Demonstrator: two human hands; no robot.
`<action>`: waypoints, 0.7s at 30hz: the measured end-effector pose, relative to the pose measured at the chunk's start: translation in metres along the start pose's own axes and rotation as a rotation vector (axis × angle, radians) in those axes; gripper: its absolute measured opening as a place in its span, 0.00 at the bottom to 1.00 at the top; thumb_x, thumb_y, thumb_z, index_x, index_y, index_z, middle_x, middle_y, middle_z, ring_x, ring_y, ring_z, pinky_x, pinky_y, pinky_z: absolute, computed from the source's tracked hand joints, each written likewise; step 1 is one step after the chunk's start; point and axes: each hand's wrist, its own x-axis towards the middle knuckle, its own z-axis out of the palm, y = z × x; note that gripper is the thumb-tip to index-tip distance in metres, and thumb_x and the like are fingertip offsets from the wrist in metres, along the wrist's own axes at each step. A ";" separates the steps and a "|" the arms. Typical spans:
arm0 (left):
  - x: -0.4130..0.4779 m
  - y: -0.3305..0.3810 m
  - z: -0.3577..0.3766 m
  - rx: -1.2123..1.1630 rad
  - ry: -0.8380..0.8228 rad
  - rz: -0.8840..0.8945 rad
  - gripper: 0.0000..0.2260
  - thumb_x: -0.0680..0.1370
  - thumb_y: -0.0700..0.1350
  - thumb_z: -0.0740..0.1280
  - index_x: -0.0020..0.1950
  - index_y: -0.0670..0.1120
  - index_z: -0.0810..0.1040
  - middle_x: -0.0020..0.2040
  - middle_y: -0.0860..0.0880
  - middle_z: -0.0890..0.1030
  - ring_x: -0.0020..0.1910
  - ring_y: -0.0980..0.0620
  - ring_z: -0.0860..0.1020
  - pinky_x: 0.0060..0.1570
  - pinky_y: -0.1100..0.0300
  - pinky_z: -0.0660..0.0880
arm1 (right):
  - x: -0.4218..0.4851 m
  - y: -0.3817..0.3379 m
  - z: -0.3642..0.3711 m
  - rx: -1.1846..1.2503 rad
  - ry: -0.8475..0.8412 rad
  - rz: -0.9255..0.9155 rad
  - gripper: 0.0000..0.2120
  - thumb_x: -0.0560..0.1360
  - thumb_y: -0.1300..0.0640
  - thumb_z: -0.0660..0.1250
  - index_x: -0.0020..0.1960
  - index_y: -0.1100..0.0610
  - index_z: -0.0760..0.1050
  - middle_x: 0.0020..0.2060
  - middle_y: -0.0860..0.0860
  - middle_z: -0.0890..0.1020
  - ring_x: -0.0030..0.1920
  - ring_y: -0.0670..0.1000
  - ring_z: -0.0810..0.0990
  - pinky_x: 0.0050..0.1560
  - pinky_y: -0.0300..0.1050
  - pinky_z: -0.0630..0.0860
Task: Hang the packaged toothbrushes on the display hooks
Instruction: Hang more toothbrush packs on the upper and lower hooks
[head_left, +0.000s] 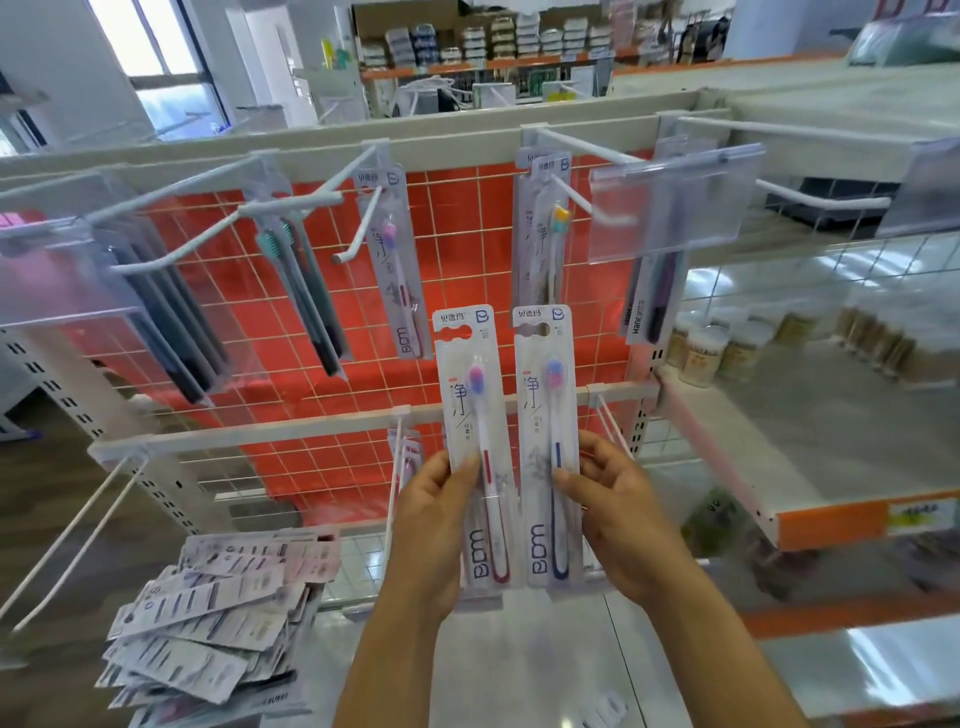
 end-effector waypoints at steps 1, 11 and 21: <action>-0.001 0.003 0.000 0.009 0.004 0.036 0.12 0.79 0.46 0.64 0.60 0.47 0.79 0.52 0.47 0.85 0.52 0.47 0.84 0.53 0.47 0.80 | 0.000 -0.001 0.002 0.005 -0.009 -0.008 0.13 0.76 0.64 0.65 0.57 0.51 0.75 0.49 0.49 0.85 0.51 0.51 0.84 0.50 0.49 0.82; -0.020 0.039 -0.020 0.100 0.039 0.387 0.10 0.73 0.49 0.65 0.52 0.55 0.81 0.47 0.52 0.85 0.48 0.50 0.84 0.46 0.58 0.81 | -0.002 -0.016 0.024 0.004 -0.104 -0.160 0.19 0.66 0.57 0.68 0.57 0.54 0.76 0.50 0.51 0.85 0.52 0.52 0.84 0.52 0.49 0.81; -0.023 0.052 -0.039 0.074 0.162 0.428 0.10 0.73 0.52 0.64 0.47 0.65 0.83 0.45 0.54 0.85 0.47 0.49 0.83 0.49 0.49 0.80 | -0.002 -0.009 0.044 -0.004 -0.117 -0.157 0.14 0.75 0.67 0.64 0.58 0.56 0.76 0.50 0.53 0.85 0.53 0.54 0.83 0.55 0.50 0.80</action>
